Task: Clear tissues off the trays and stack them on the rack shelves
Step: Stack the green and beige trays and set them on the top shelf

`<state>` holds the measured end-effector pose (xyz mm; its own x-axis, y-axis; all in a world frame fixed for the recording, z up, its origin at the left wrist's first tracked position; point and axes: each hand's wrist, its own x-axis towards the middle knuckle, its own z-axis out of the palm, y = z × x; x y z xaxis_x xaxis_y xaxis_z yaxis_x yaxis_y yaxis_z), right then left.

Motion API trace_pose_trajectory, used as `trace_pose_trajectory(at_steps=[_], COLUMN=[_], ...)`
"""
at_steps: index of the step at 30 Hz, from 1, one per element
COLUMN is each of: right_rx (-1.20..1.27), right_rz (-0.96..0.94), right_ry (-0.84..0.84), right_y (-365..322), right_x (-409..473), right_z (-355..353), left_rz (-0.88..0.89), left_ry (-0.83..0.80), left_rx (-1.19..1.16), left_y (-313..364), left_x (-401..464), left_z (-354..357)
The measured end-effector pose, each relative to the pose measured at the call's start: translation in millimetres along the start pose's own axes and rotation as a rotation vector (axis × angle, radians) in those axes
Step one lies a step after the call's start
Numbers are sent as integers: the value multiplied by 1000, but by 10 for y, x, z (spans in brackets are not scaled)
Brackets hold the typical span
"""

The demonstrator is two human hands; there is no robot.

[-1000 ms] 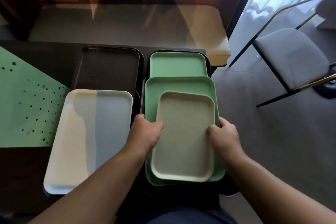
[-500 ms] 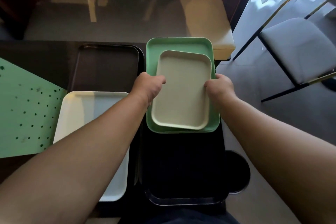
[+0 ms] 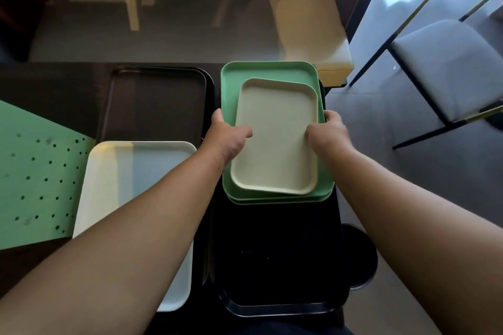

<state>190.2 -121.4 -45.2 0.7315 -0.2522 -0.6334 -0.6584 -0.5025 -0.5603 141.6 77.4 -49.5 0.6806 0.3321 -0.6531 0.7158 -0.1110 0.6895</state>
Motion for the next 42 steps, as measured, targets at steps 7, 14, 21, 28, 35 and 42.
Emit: trace_pose_trajectory(at_steps=[7, 14, 21, 28, 35, 42], right_rx=[181, 567, 598, 476, 376, 367], right_rz=[-45, -62, -43, -9, -22, 13], right_ry=[-6, -212, -469, -466, -418, -380], right_y=[149, 216, 305, 446, 521, 595], right_x=[-143, -487, -987, -1441, -1750, -1814], right_z=[-126, -248, 38, 774, 1553, 1782], left_rz=[107, -27, -45, 4, -51, -68], left_ry=[83, -115, 26, 49, 57, 19], left_rx=[21, -422, -249, -132, -130, -147], left_y=[-60, -85, -568, -948, -1425, -1758], left_x=[-177, -477, -962, -1203, -1137, -1001], left_z=[40, -506, -875, -1527, -2130, -2283])
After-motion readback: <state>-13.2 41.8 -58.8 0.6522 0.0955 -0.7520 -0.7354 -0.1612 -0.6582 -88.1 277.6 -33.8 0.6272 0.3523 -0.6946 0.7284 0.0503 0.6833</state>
